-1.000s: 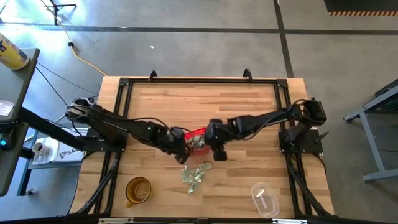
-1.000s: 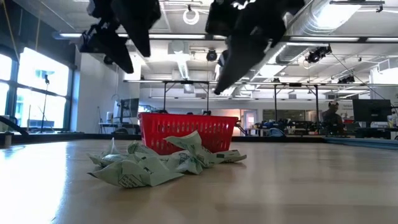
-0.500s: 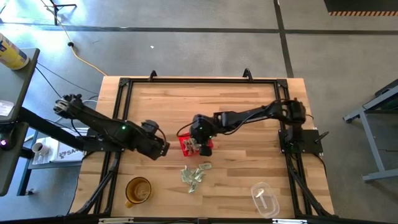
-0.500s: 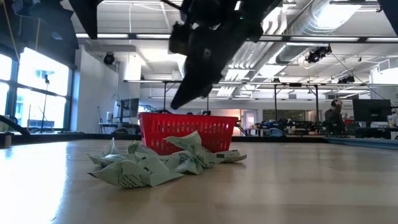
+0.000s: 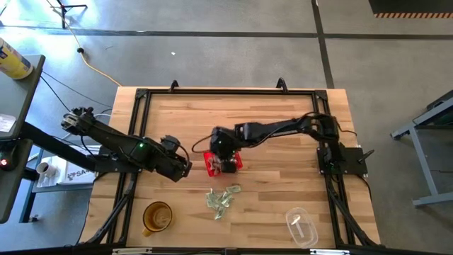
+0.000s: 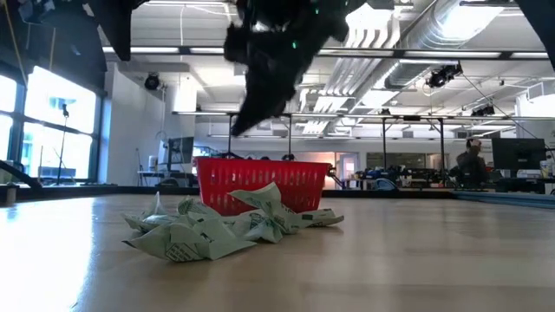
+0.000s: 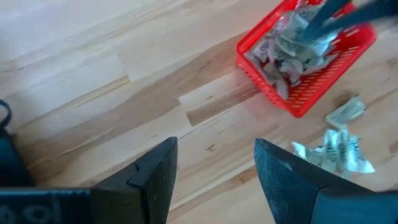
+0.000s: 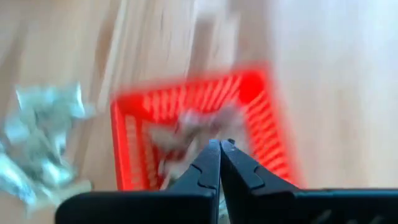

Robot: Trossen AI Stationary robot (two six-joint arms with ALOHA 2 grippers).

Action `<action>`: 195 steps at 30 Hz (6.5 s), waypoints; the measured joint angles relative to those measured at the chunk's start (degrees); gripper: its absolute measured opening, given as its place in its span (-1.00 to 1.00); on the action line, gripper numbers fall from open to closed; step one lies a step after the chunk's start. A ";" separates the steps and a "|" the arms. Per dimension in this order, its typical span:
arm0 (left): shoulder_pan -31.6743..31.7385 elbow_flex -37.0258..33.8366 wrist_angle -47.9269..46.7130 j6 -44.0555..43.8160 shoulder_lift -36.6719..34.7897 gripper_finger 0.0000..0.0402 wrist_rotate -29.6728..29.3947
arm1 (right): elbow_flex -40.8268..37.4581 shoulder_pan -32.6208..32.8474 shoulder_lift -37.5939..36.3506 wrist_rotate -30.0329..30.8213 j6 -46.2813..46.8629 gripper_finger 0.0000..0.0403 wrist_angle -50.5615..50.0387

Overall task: Pick and place Stevia / Truvia into bins
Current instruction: Adjust the stevia packets in the orange basket, then put the stevia packet into the orange basket

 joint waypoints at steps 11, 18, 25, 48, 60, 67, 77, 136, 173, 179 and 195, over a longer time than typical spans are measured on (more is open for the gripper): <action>0.07 0.00 -0.21 2.47 0.00 0.24 -0.76 | -5.01 -0.43 1.93 -3.23 0.60 -0.99 -6.05; 0.07 0.00 -1.56 2.49 0.00 0.24 -1.05 | -3.98 0.29 1.49 -0.64 2.14 -0.99 -5.81; 0.07 0.00 -1.10 2.49 0.02 0.24 -1.07 | -1.46 -1.00 -1.35 1.05 2.12 -0.99 -6.24; 0.07 -0.03 5.12 12.07 0.02 0.24 -0.58 | -1.60 0.05 -3.63 5.44 3.05 -0.95 -12.20; 3.51 -9.57 21.49 37.71 0.02 0.24 7.41 | -1.57 4.32 -12.39 7.39 18.75 -0.32 -27.09; 2.11 -16.18 40.40 56.19 0.00 0.24 16.98 | -5.82 17.38 -12.32 11.11 22.63 0.20 -20.78; 2.33 -20.98 48.54 45.17 0.04 0.24 19.98 | -22.95 22.30 -10.00 14.92 24.60 0.26 7.47; -1.81 -20.92 62.35 64.63 12.17 0.24 12.79 | -27.96 5.30 -15.80 3.40 29.07 -0.70 19.09; 4.90 -19.80 69.39 91.86 21.46 -0.26 24.97 | -27.89 22.21 -23.32 17.01 47.60 0.33 3.05; 4.96 -19.81 68.84 91.86 23.29 -0.16 23.11 | -27.89 21.98 -23.32 19.35 46.86 0.33 3.05; 4.96 -15.27 61.40 91.47 25.11 -0.89 24.30 | -27.89 21.98 -23.25 20.71 46.99 0.33 0.69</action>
